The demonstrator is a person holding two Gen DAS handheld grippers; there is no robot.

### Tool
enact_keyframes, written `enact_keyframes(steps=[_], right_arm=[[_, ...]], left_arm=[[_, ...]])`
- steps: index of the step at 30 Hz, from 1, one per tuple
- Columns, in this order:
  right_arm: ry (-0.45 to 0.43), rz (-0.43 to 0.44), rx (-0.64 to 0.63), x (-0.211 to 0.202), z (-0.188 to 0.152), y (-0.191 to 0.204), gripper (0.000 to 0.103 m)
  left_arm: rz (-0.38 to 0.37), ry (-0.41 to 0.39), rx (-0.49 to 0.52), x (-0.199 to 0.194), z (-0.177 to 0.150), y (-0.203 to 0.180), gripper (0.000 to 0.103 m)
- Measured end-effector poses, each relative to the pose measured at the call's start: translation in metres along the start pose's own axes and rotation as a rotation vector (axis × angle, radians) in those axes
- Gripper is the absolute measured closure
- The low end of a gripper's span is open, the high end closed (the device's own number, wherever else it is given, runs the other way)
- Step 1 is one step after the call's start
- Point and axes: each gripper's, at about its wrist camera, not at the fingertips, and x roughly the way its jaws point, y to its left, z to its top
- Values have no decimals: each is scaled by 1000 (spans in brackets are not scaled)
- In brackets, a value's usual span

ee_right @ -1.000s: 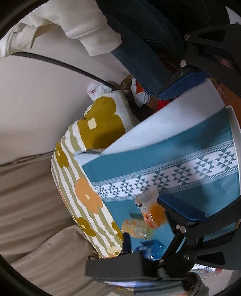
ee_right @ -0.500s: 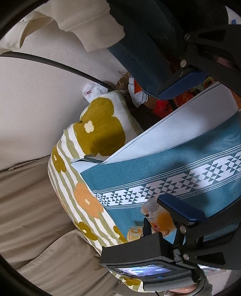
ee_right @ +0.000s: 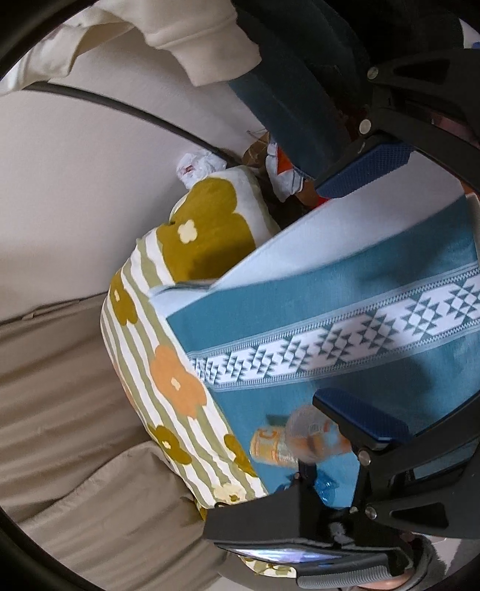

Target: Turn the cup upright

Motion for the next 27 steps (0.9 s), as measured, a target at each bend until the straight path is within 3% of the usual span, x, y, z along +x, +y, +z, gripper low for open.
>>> enact_keyframes(steps=[8, 18, 27], right_arm=[[-9, 66, -74, -8, -4, 39, 1], [39, 151, -158, 9, -11, 81, 1], [86, 180, -181, 27, -15, 92, 1]], left_arm=[[-9, 6, -235, -29, -50, 23, 44], [-107, 94, -602, -29, -115, 52, 44], [-162, 137, -718, -4, -116, 64, 44]])
